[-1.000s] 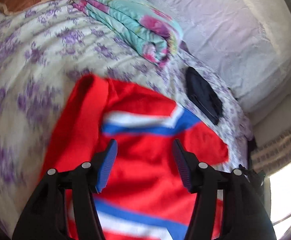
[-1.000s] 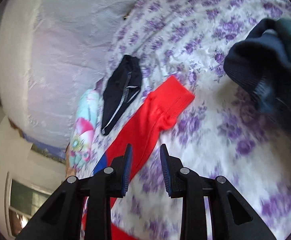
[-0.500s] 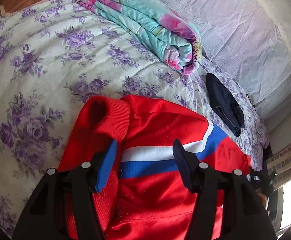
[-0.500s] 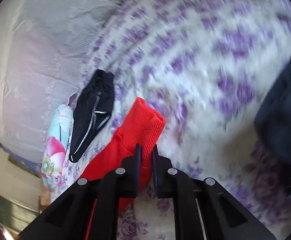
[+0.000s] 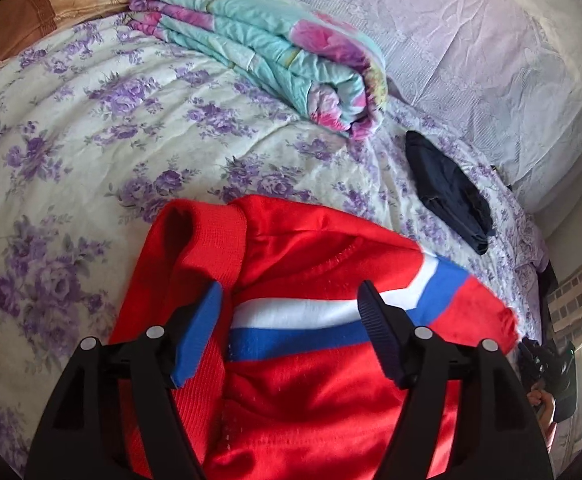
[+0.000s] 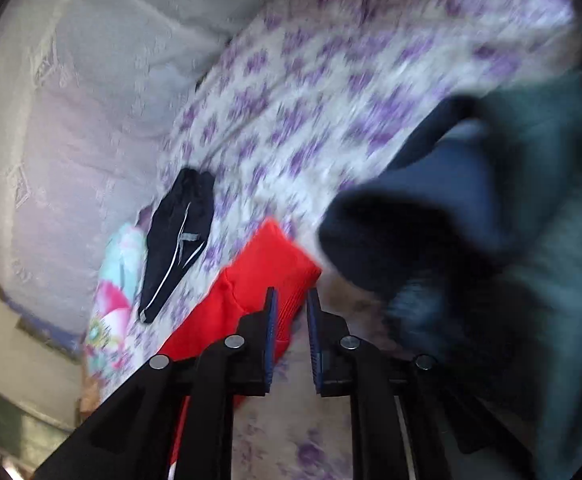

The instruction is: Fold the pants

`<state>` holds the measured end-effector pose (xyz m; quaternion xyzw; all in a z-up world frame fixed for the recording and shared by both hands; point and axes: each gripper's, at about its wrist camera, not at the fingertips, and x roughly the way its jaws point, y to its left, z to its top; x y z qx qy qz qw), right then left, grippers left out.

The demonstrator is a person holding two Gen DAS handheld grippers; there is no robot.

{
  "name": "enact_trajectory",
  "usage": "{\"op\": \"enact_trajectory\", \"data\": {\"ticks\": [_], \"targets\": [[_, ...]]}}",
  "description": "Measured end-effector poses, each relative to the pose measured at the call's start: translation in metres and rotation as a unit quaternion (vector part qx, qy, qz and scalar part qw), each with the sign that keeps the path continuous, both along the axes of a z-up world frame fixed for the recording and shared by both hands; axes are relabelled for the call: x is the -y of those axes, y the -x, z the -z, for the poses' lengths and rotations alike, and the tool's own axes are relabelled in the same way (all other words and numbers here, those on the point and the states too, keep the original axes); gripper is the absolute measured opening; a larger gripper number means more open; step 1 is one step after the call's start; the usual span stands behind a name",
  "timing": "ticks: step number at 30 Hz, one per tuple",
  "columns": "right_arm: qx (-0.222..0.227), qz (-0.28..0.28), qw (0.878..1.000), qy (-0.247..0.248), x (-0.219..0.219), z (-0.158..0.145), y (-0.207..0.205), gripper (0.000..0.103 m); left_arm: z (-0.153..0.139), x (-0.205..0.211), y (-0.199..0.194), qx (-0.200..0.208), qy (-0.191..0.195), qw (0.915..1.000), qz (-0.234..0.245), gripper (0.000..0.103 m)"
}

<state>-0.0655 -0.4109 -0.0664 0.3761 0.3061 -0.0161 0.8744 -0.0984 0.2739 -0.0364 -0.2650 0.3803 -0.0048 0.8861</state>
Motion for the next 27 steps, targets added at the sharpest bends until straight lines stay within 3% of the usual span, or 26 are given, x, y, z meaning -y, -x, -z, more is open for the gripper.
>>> {"op": "enact_trajectory", "data": {"ticks": [2, 3, 4, 6, 8, 11, 13, 15, 17, 21, 22, 27], "targets": [[0.034, 0.022, 0.999, 0.027, -0.003, -0.018, 0.014, 0.022, -0.006, 0.0, 0.006, 0.014, 0.003, 0.9999, 0.0, 0.068], [0.047, 0.009, 0.998, 0.04, -0.009, -0.027, 0.012, 0.028, -0.01, 0.0, 0.008, 0.025, 0.002, 0.9997, 0.0, 0.068], [0.051, -0.027, 0.997, 0.06, -0.026, -0.035, 0.003, 0.047, -0.012, 0.0, 0.008, 0.028, -0.002, 0.9996, -0.001, 0.068], [0.049, -0.088, 0.992, 0.07, -0.055, -0.039, -0.013, 0.063, -0.013, 0.001, 0.005, 0.025, -0.007, 0.9997, 0.001, 0.068], [0.034, -0.141, 0.986, 0.083, -0.086, -0.031, -0.031, 0.063, -0.006, 0.001, 0.002, 0.011, -0.015, 0.9998, -0.005, 0.068], [-0.055, -0.201, 0.973, 0.101, -0.112, 0.01, -0.061, 0.063, 0.008, -0.001, -0.005, -0.012, -0.014, 0.9998, -0.011, 0.068], [-0.046, -0.201, 0.975, 0.087, -0.106, 0.017, -0.062, 0.06, 0.007, 0.0, -0.006, -0.014, -0.021, 0.9996, -0.012, 0.068], [-0.053, -0.178, 0.979, 0.087, -0.096, 0.004, -0.058, 0.059, 0.006, 0.005, -0.01, -0.021, -0.042, 0.9988, -0.015, 0.068], [-0.009, -0.152, 0.984, 0.087, -0.089, -0.017, -0.037, 0.06, 0.001, 0.012, -0.007, -0.018, -0.07, 0.9971, -0.021, 0.068], [0.057, -0.16, 0.976, 0.133, -0.111, -0.044, 0.014, 0.073, -0.021, 0.04, 0.021, 0.021, -0.147, 0.9881, -0.04, 0.069], [0.071, -0.165, 0.973, 0.144, -0.122, -0.046, 0.028, 0.079, -0.026, 0.048, 0.029, 0.028, -0.16, 0.9859, -0.04, 0.072], [0.125, -0.166, 0.962, 0.175, -0.16, -0.047, 0.081, 0.085, -0.049, 0.09, 0.076, 0.083, -0.208, 0.9737, -0.043, 0.089]]}}
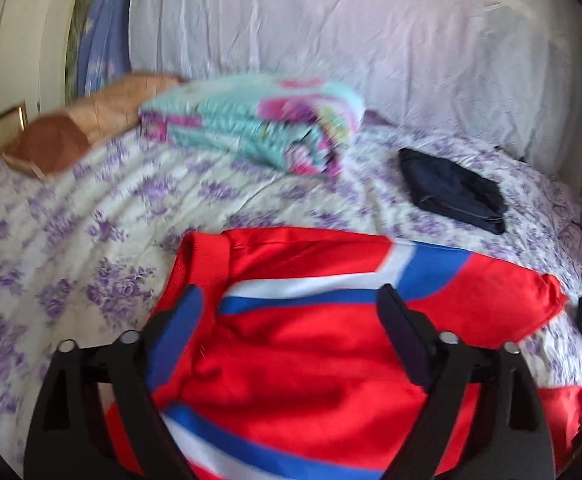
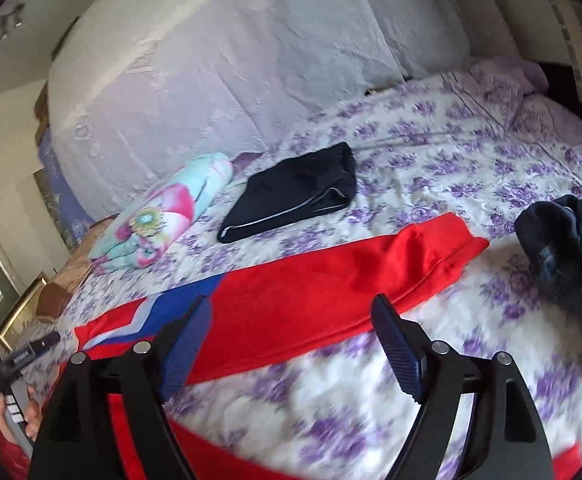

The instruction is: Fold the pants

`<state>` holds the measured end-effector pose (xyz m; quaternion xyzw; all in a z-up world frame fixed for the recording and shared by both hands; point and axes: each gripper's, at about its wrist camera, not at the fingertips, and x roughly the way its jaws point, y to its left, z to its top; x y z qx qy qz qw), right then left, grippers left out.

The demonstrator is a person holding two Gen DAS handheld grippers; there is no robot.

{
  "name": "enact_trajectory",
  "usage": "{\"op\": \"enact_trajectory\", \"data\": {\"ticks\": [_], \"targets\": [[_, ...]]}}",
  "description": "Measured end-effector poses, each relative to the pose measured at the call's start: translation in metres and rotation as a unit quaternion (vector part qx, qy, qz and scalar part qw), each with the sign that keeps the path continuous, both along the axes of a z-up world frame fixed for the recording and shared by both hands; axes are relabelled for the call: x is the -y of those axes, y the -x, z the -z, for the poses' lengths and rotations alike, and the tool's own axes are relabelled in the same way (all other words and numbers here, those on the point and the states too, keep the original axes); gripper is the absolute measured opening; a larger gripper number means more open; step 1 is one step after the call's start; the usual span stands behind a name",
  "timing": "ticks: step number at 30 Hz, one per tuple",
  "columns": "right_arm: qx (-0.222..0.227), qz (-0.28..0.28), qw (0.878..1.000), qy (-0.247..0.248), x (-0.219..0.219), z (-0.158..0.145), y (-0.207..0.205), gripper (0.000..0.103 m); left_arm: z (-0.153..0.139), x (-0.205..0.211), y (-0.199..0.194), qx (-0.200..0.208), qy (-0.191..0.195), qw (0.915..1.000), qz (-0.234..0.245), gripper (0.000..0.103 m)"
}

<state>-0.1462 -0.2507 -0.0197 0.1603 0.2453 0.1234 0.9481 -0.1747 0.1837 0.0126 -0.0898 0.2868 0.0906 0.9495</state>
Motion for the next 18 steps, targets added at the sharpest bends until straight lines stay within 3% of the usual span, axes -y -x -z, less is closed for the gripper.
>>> {"op": "enact_trajectory", "data": {"ticks": [5, 9, 15, 18], "targets": [[0.062, 0.005, 0.998, 0.011, -0.005, -0.002, 0.04, 0.089, -0.003, 0.037, 0.032, 0.005, -0.024, 0.9996, 0.014, 0.092], [0.106, 0.027, 0.994, 0.017, 0.005, -0.002, 0.064, 0.095, 0.004, 0.06, 0.053, 0.006, -0.075, 0.9972, -0.002, 0.095], [0.111, 0.032, 0.993, -0.017, 0.024, 0.008, 0.08, 0.096, 0.006, 0.062, 0.082, 0.012, -0.075, 0.997, -0.017, 0.098], [0.112, 0.031, 0.993, -0.011, 0.021, 0.008, 0.08, 0.096, 0.004, 0.058, 0.088, 0.02, -0.075, 0.9967, -0.023, 0.098]]}}
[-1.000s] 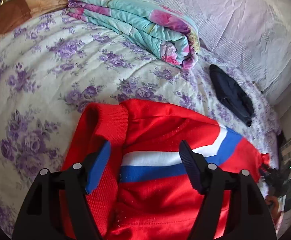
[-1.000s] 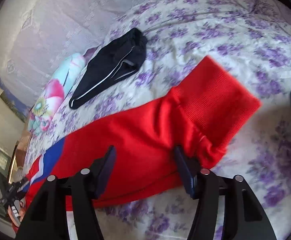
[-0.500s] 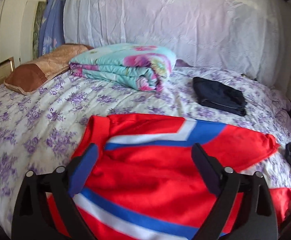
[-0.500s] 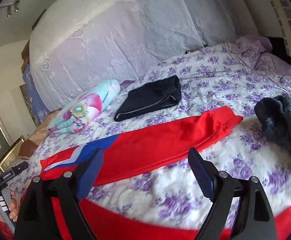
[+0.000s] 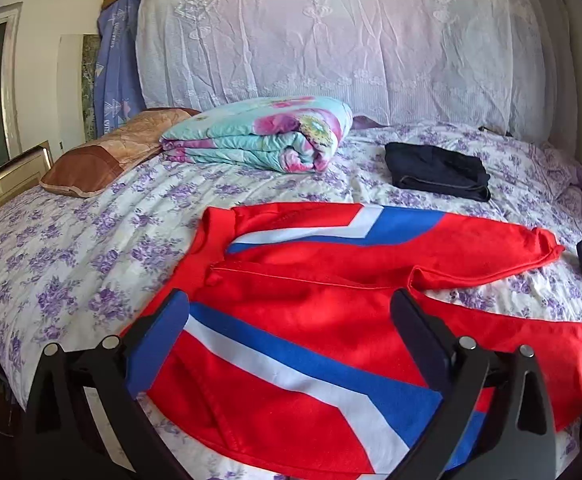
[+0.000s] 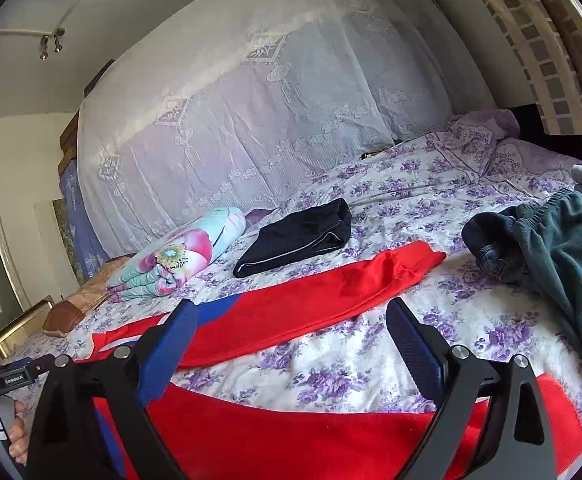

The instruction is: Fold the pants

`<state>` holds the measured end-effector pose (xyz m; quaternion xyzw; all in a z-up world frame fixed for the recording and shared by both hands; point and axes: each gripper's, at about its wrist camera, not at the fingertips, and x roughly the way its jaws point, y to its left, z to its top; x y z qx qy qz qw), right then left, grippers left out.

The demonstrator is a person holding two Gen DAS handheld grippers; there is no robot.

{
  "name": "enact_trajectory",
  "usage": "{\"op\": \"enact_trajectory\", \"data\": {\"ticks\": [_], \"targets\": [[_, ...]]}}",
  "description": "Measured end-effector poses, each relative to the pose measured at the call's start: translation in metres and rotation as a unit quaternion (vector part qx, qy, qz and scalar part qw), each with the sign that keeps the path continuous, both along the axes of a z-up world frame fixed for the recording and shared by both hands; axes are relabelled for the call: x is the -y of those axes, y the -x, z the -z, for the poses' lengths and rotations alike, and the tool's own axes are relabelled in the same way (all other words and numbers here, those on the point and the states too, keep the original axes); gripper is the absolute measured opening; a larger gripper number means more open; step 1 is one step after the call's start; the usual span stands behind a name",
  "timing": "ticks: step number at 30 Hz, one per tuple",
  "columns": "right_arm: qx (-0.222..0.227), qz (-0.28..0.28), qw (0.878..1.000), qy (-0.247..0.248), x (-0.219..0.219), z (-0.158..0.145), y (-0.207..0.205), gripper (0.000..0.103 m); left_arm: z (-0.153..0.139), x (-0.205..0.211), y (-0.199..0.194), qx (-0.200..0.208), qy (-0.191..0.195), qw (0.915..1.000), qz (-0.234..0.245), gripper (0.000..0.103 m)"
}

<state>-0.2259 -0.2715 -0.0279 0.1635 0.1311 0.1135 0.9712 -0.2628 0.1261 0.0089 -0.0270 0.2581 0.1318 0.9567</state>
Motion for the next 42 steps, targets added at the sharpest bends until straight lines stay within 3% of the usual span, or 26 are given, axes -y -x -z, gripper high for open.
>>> {"op": "enact_trajectory", "data": {"ticks": [9, 12, 14, 17, 21, 23, 26, 32, 36, 39, 42], "targets": [[0.003, -0.016, 0.997, 0.074, -0.033, -0.001, 0.002, 0.1, 0.012, -0.012, -0.007, -0.013, 0.014, 0.9997, -0.014, 0.098], [-0.017, -0.054, 0.995, 0.077, -0.038, -0.012, -0.007, 0.1, 0.014, -0.016, -0.018, -0.029, 0.004, 0.9996, -0.005, 0.098], [-0.037, -0.105, 0.989, 0.098, -0.048, -0.029, -0.02, 0.1, 0.008, -0.024, -0.03, -0.044, 0.004, 0.9989, 0.015, 0.098], [-0.039, -0.14, 0.977, 0.154, -0.066, -0.052, -0.04, 0.1, -0.006, -0.049, -0.051, -0.048, 0.015, 0.9987, 0.01, 0.098], [-0.043, -0.174, 0.966, 0.187, -0.086, -0.055, -0.065, 0.1, -0.012, -0.085, -0.085, -0.061, 0.032, 0.9977, -0.002, 0.098], [-0.059, -0.188, 0.962, 0.191, -0.094, -0.049, -0.079, 0.1, -0.008, -0.104, -0.103, -0.076, 0.049, 0.9959, -0.006, 0.098], [-0.078, -0.196, 0.958, 0.194, -0.105, -0.038, -0.089, 0.1, 0.004, -0.137, -0.13, -0.11, 0.109, 0.9879, 0.004, 0.098], [-0.098, -0.207, 0.957, 0.176, -0.107, -0.023, -0.102, 0.1, 0.031, -0.191, -0.156, -0.116, 0.261, 0.9575, 0.041, 0.098], [-0.113, -0.214, 0.959, 0.146, -0.103, -0.02, -0.114, 0.1, 0.04, -0.196, -0.165, -0.12, 0.249, 0.9604, 0.038, 0.095], [-0.123, -0.219, 0.961, 0.12, -0.1, -0.019, -0.123, 0.1, 0.044, -0.191, -0.177, -0.131, 0.226, 0.9637, 0.052, 0.086], [-0.124, -0.223, 0.962, 0.102, -0.1, -0.02, -0.129, 0.1, 0.051, -0.192, -0.189, -0.146, 0.246, 0.9548, 0.082, 0.078]]}}
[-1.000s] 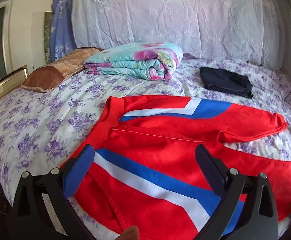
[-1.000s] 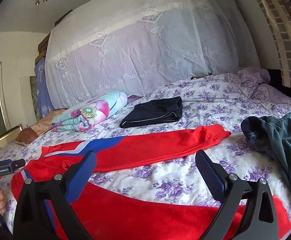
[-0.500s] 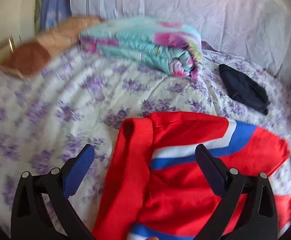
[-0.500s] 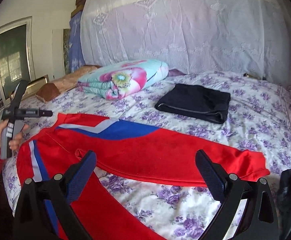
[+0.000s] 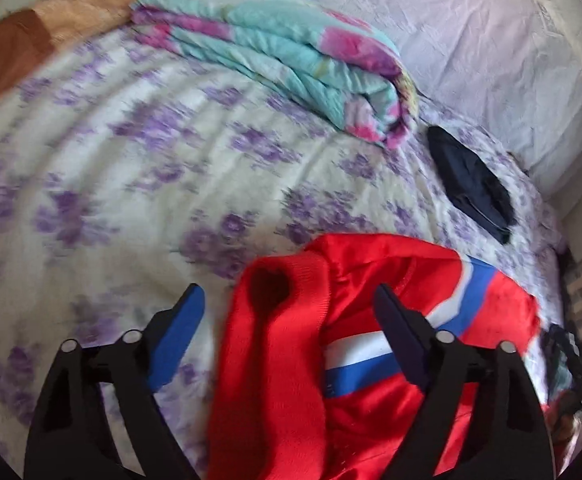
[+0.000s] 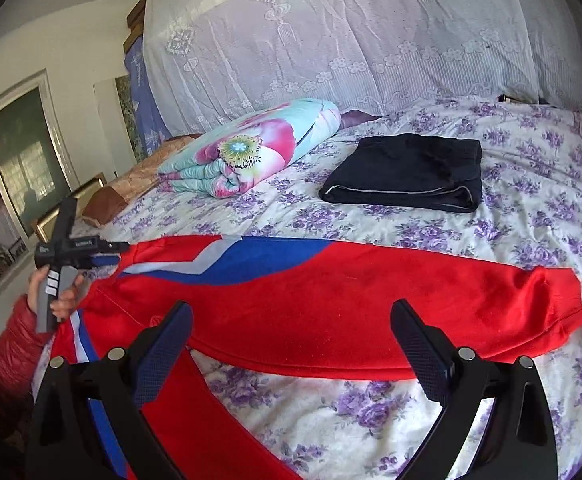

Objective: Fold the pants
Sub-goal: 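Grasp the red jacket hem with the left tool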

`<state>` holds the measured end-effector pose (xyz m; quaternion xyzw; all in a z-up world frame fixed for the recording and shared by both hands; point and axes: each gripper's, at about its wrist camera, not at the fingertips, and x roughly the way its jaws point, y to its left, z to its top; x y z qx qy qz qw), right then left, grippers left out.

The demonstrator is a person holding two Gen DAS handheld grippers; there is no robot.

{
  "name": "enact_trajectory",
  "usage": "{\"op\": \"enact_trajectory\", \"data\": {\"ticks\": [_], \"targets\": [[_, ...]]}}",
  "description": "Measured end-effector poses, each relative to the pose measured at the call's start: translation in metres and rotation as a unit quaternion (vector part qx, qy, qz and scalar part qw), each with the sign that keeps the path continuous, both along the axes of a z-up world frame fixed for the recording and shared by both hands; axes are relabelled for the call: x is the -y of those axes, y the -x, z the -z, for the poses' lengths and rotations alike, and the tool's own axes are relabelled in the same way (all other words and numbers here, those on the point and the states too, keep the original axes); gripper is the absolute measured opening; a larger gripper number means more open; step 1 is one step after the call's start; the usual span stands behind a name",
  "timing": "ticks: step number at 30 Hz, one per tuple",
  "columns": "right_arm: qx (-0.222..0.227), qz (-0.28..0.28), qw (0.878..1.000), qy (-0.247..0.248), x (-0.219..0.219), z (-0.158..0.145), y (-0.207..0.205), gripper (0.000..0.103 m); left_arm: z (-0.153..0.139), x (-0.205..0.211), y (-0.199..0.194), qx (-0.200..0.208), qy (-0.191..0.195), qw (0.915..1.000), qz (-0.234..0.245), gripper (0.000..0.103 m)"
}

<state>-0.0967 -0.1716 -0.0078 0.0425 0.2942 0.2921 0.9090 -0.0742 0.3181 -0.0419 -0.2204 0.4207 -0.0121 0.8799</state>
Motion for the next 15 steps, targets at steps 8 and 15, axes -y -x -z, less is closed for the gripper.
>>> {"op": "enact_trajectory", "data": {"ticks": [8, 15], "targets": [[0.002, -0.004, 1.0, 0.014, -0.007, 0.005, -0.007, 0.1, 0.003, 0.003, -0.005, 0.005, -0.026, 0.9996, 0.012, 0.042], [-0.001, -0.044, 0.998, 0.053, -0.024, -0.003, -0.039, 0.096, -0.004, -0.004, 0.005, 0.038, -0.013, 0.9991, 0.014, 0.025]]}}
